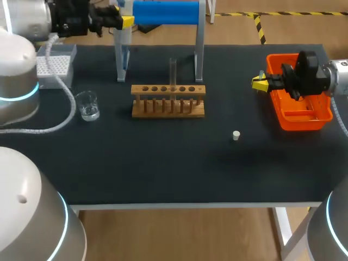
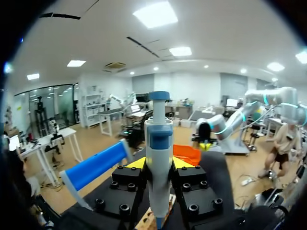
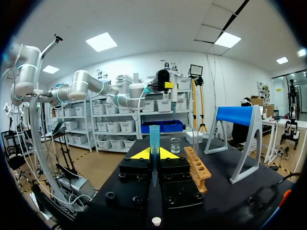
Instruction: Invert the test tube, pick up the pipette, mount the tip to pipette, aspirate from beaker and dispense into the tube, eject the tip, return the pipette, and cap with the stopper.
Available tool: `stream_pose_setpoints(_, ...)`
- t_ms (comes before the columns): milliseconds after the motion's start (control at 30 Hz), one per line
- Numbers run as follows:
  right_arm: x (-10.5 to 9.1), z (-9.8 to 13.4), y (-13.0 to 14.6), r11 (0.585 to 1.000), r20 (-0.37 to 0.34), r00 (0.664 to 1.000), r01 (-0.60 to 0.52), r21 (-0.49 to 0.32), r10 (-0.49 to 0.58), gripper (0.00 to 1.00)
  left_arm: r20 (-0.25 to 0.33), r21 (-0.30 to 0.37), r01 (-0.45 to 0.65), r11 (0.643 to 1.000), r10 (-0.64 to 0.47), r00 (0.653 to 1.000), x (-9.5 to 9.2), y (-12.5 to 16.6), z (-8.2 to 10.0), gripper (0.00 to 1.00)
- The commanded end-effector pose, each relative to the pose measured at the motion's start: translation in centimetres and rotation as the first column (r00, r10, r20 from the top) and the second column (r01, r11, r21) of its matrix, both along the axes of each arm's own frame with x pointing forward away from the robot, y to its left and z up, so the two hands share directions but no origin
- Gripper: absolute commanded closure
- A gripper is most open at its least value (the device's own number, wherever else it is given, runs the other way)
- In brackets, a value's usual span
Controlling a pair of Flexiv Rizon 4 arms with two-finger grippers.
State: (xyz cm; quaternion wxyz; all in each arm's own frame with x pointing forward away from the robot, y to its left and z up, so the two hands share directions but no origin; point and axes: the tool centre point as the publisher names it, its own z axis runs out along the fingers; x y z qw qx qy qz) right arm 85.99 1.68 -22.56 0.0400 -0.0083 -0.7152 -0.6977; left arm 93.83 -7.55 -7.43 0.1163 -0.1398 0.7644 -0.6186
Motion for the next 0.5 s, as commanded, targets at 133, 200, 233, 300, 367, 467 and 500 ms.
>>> stream_pose_setpoints(133, 0.0, 0.0, -0.1, 1.0, 0.0, 1.0, -0.001, -0.002, 0.001, 1.0, -0.034, -0.092, 0.433, 0.897, -0.437, 0.899, -2.8, 0.1, 0.5, 1.0)
stream_pose_setpoints(200, 0.0, 0.0, -0.1, 1.0, 0.0, 1.0, -0.001, -0.002, 0.001, 1.0, -0.028, -0.102, 0.451, 0.886, -0.456, 0.89, -3.4, -0.1, 0.8, 1.0)
stream_pose_setpoints(233, 0.0, 0.0, -0.1, 1.0, 0.0, 1.0, -0.001, -0.002, 0.001, 1.0, -0.028, -0.099, 0.459, 0.883, -0.464, 0.886, -3.7, -0.2, 0.9, 1.0)
stream_pose_setpoints(300, 0.0, 0.0, -0.1, 1.0, 0.0, 1.0, -0.001, -0.002, 0.001, 1.0, -0.035, -0.087, 0.463, 0.882, -0.468, 0.883, -4.2, -0.4, 1.0, 1.0)
stream_pose_setpoints(367, 0.0, 0.0, -0.1, 1.0, 0.0, 1.0, -0.001, -0.002, 0.001, 1.0, -0.037, -0.088, 0.466, 0.88, -0.47, 0.882, -4.5, -0.4, 1.1, 1.0)
stream_pose_setpoints(467, 0.0, 0.0, -0.1, 1.0, 0.0, 1.0, -0.001, -0.002, 0.001, 1.0, -0.037, -0.088, 0.466, 0.88, -0.47, 0.882, -4.5, -0.4, 1.1, 1.0)
stream_pose_setpoints(500, 0.0, 0.0, -0.1, 1.0, 0.0, 1.0, -0.001, -0.002, 0.001, 1.0, -0.037, -0.088, 0.466, 0.88, -0.47, 0.882, -4.5, -0.4, 1.1, 1.0)
